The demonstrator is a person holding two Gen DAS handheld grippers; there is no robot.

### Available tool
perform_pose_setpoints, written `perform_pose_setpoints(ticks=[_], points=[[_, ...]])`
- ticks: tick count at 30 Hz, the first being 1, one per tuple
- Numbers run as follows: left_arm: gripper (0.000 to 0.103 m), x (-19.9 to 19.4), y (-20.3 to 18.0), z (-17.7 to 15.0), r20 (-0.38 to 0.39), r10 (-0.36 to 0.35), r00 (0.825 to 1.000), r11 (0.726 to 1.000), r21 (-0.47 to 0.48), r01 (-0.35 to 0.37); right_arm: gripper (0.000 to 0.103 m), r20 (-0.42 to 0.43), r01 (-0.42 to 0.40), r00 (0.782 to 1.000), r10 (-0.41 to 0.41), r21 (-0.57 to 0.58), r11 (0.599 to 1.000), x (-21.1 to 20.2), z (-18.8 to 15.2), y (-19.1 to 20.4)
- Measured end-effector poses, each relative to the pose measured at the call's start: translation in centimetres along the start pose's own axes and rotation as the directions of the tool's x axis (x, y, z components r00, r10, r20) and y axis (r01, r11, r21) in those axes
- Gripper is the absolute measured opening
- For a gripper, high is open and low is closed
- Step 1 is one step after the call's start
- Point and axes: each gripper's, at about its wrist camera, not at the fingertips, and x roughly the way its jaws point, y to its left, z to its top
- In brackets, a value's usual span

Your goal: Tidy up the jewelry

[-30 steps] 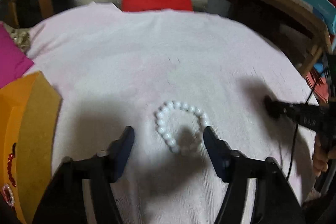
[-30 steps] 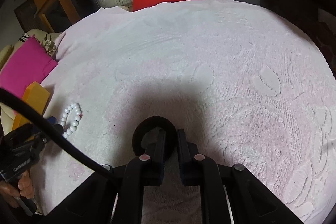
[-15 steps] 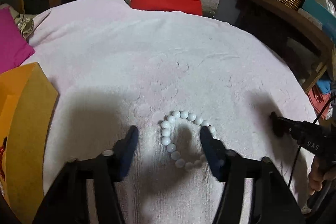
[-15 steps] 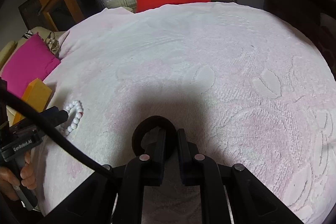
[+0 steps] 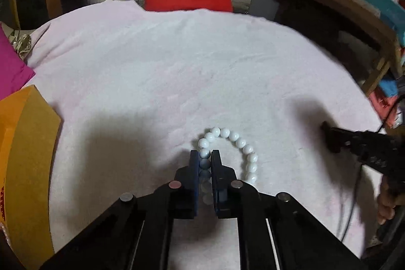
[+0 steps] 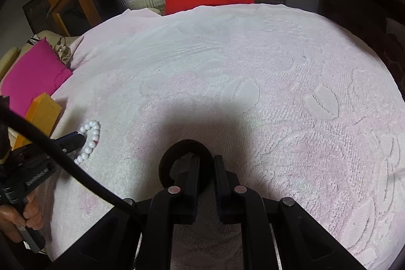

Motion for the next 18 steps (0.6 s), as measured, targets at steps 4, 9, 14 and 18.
perform_pose_setpoints(ticks=[4,9,14,18], points=[[0.009,-1.3,-0.3,-0.2,0.022,-0.009,1.0,0.999,0.031,0.008,0.013,0.0,0.004,1.0,-0.004,0.001,1.0,-0.1,0.1,0.1],[0.009,-3.4,-0.4,-0.5,0.057,-0.027,0.998,0.999,0.034,0.026,0.013,-0.003,0.014,1.0,-0.014,-0.007,1.0,-0.3,0.2,0.4],[0.009,-4.8,-0.4,-0.6,0.099,-0.037,0.994,0.999,0.033,0.034,0.012,-0.003,0.009,1.0,-0.009,0.007,1.0,-0.5,0.4,0.6],[0.009,-6.1,0.1,-0.7,0.125,-0.046,0.991,0.999,0.014,0.045,0.012,0.004,-0.015,1.0,0.015,0.025,1.0,-0.9,0.5,0.6]])
